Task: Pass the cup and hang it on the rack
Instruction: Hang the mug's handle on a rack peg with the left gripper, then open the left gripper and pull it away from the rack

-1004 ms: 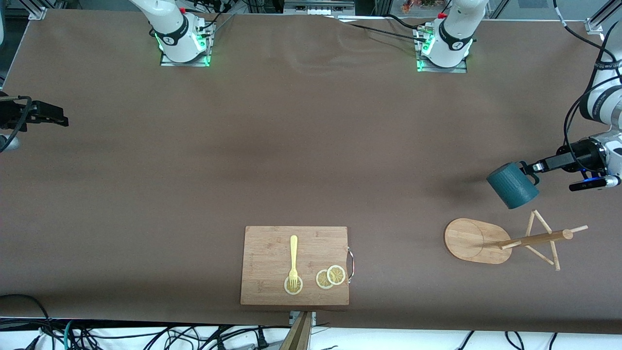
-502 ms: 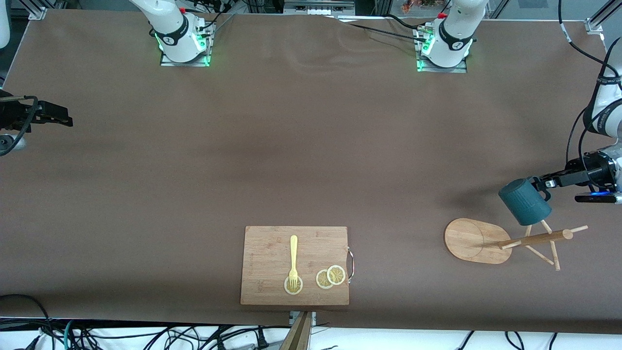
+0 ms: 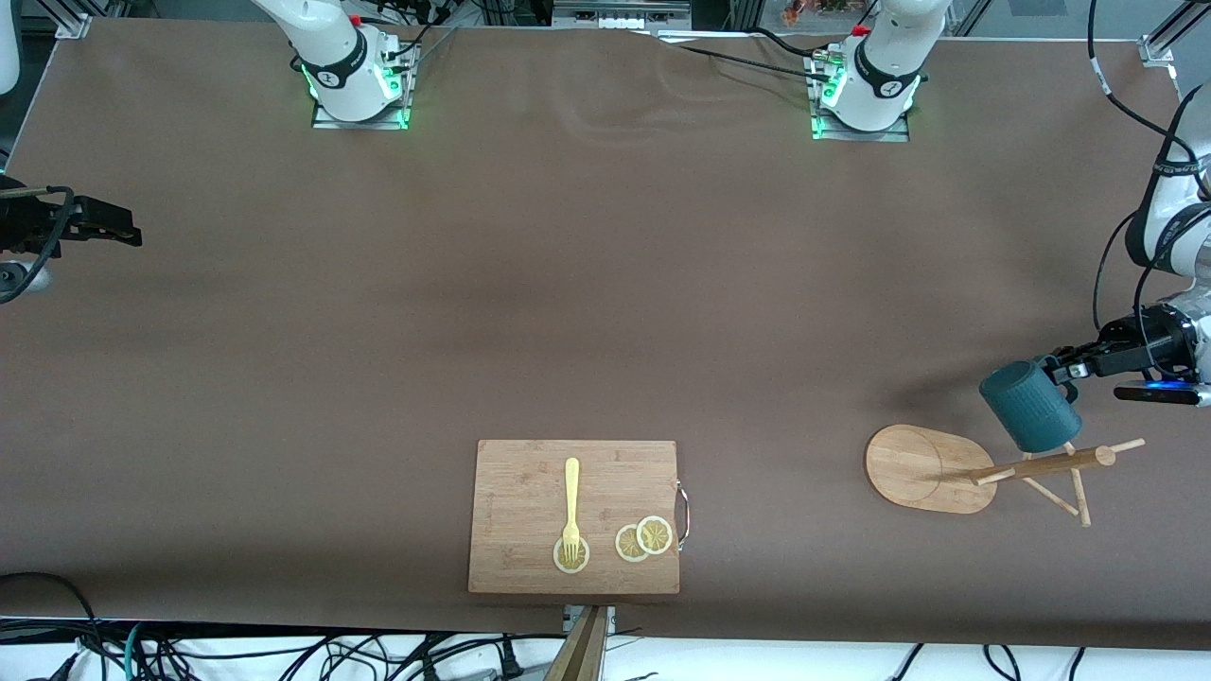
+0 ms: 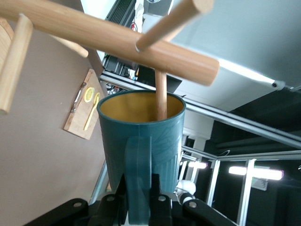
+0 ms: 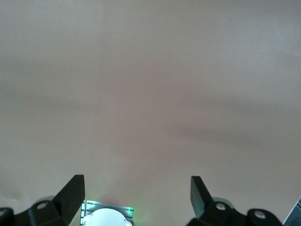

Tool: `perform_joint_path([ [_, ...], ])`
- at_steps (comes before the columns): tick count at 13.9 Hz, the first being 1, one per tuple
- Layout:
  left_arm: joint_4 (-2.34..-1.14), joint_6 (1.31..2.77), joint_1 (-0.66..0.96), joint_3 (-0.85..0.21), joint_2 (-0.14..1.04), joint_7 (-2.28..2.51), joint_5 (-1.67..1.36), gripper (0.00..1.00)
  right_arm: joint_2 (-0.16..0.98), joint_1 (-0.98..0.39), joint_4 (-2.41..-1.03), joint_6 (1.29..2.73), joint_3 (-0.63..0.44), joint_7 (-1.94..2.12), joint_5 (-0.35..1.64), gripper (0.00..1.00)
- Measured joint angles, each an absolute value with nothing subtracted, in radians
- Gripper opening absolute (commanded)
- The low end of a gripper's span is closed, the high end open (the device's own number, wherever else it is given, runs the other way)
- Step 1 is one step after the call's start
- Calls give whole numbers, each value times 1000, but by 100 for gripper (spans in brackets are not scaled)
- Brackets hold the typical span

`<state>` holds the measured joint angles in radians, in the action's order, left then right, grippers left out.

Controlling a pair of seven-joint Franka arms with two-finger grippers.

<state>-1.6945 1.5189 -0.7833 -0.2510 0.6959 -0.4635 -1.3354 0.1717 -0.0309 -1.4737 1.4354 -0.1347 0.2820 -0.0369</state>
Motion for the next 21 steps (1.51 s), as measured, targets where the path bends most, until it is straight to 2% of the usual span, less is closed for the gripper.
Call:
perform_joint_path([
  [4,-1654,1519,-792,-250,726,-435,-1341,0,172,-31,-1474,1435,-135,282,-37,100],
  [5,-1649,1518,-794,-250,732,-434,-1341,8,172,-31,-1474,1435,-135,282,-37,100],
  [6,-1645,1515,-795,-250,737,-434,-1341,99,172,-31,-1474,1435,-135,282,-37,100],
  [15,-1575,1502,-813,-251,733,-435,-1260,100,172,-32,-1473,1435,-134,282,-37,100],
  [18,-1557,1433,-842,-251,633,-430,-1123,100,172,-32,-1473,1415,-134,282,-36,100],
  [21,-1554,1379,-851,-252,461,-467,-919,100,172,-32,-1473,1400,-134,282,-36,100],
])
